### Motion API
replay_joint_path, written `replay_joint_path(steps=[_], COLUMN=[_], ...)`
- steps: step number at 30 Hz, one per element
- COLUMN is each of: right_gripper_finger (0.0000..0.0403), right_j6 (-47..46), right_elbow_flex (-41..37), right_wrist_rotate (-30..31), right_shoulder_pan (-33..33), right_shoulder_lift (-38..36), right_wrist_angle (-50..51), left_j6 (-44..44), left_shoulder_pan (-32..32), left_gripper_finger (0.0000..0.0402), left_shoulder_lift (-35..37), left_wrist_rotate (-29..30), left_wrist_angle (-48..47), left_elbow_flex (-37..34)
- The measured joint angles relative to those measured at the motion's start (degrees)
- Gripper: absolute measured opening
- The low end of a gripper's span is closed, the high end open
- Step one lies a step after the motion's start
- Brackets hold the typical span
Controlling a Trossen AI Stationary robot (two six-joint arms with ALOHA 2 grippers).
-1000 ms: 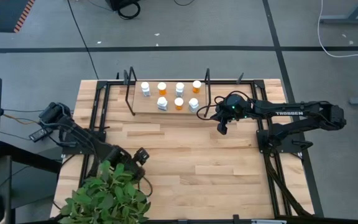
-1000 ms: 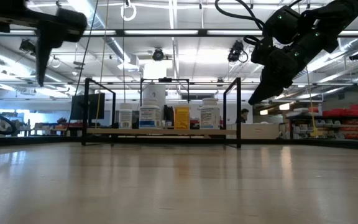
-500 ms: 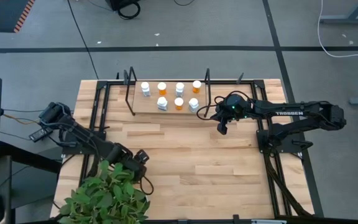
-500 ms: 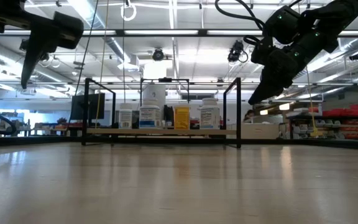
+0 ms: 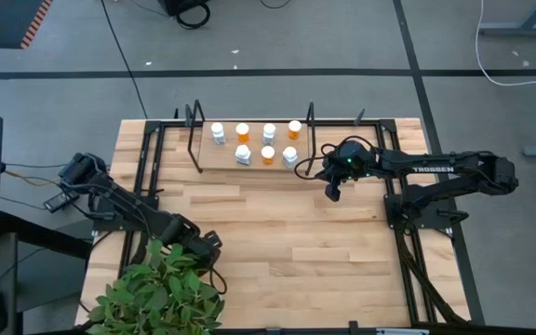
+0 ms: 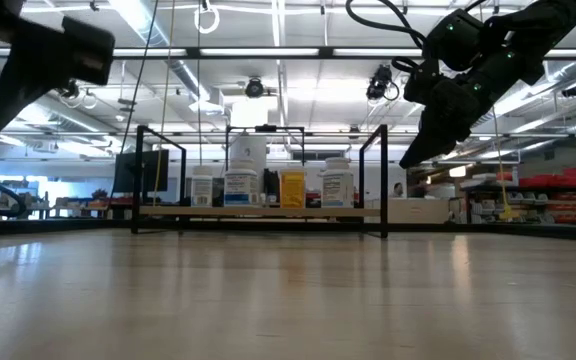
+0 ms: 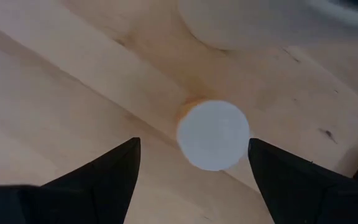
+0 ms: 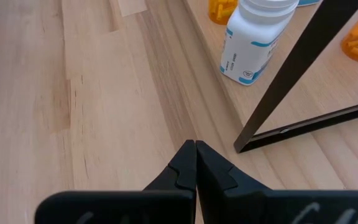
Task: Pick and place medicine bottles onto shelf by color
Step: Put the orange pill bottle on the shelf
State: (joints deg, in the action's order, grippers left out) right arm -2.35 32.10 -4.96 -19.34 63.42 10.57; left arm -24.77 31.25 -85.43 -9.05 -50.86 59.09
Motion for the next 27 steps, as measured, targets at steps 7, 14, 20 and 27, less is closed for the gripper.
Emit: replay_joint_path(steps=[7, 14, 20, 27], right_gripper_finger=[0.0006, 0.0006, 0.0006, 0.0006], right_j6=[0.0, 0.0, 0.0, 0.0], right_elbow_flex=[0.0, 0.0, 0.0, 0.0], right_wrist_rotate=[0.0, 0.0, 0.0, 0.0], right_shoulder_pan=[0.0, 0.0, 0.0, 0.0], right_shoulder_lift=[0.0, 0.0, 0.0, 0.0], right_wrist_angle=[0.0, 0.0, 0.0, 0.0], left_j6=[-0.4, -0.5, -2.0, -3.2], left_shoulder_pan=[-1.2, -4.1, -3.6, -2.7], left_gripper_finger=[0.0302, 0.0302, 0.029, 0.0279], left_shoulder_lift=[-0.1, -0.1, -0.1, -0.1], left_wrist_rotate=[-2.2, -2.2, -2.5, -3.8], left_wrist_angle=[0.2, 3.8, 4.5, 4.7], left_elbow_flex=[-4.5, -4.7, -4.7, -4.7])
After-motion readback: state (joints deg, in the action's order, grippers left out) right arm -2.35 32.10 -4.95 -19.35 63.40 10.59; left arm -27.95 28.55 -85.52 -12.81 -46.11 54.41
